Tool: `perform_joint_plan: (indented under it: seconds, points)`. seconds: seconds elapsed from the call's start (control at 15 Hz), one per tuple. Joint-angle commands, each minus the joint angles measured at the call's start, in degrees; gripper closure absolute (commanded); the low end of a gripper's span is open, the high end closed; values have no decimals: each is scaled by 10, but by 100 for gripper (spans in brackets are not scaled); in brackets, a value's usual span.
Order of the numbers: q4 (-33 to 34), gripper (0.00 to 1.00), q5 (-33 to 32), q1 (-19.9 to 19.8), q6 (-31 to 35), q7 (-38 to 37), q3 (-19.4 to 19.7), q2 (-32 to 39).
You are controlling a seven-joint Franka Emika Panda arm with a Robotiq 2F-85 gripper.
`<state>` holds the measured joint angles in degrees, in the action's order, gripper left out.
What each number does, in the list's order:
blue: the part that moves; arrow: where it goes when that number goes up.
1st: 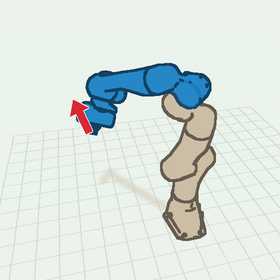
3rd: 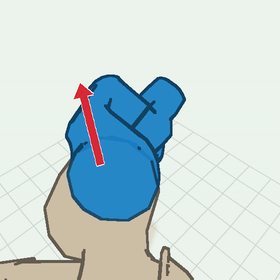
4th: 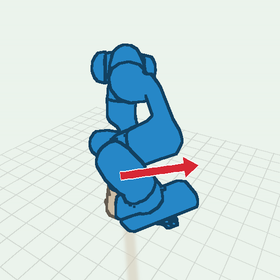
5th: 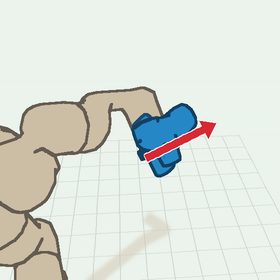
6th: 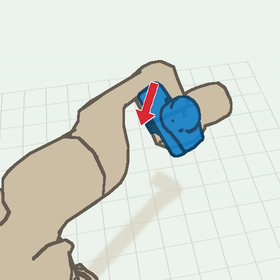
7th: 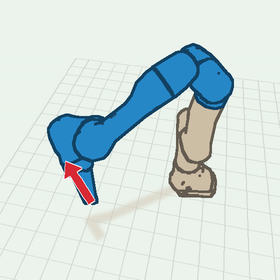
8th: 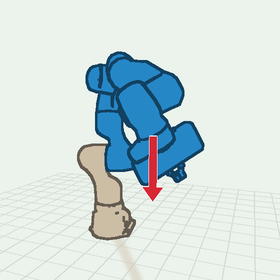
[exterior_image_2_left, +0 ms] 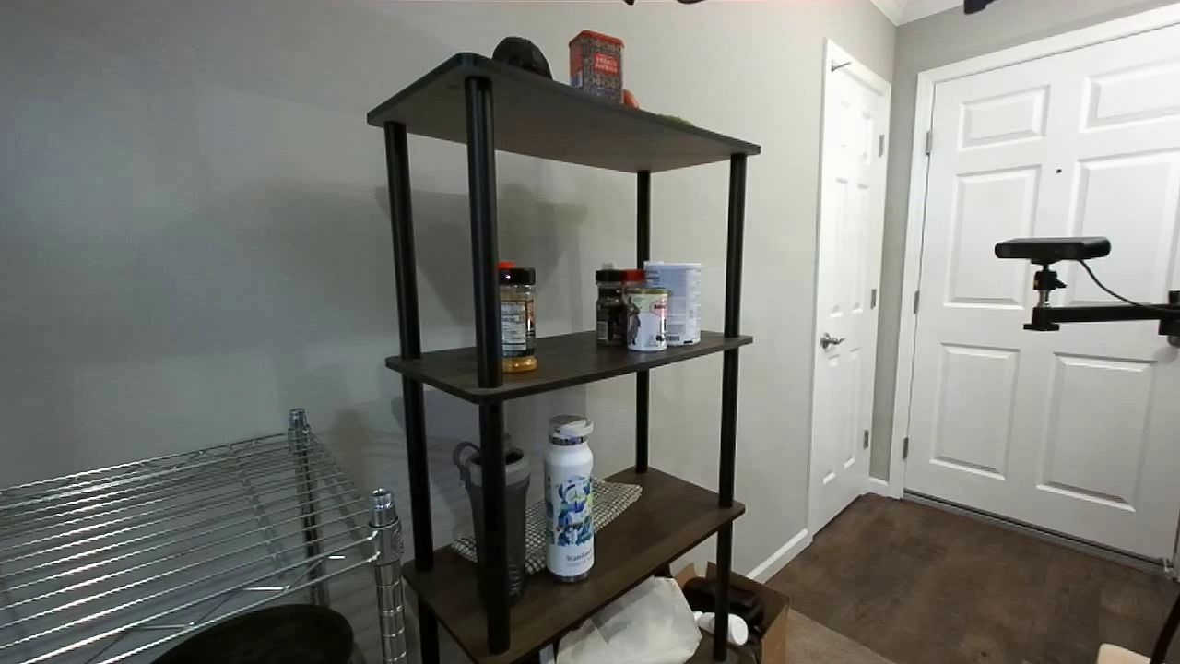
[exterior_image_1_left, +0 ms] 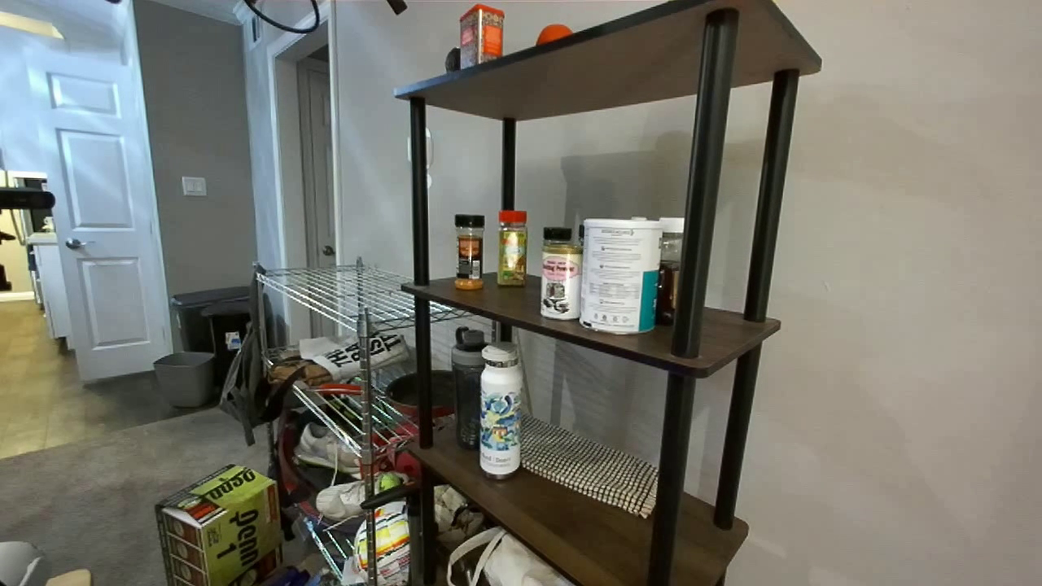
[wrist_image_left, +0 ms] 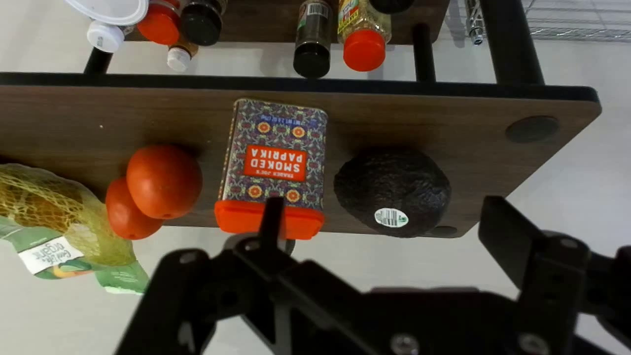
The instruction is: Shift the container with the lid to the bottom shelf
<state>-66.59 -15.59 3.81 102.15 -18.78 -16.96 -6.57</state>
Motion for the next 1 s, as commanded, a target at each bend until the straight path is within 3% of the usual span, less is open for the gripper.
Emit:
perform_joint_plan:
  seconds: [0.0, 0.53, 0.93]
  points:
    - [33, 0, -22, -1, -30, -36, -7, 25]
    - [94, 0, -49, 8, -64, -76, -15, 91]
    - [114, 0, -49, -7, -103, -136, 11, 84]
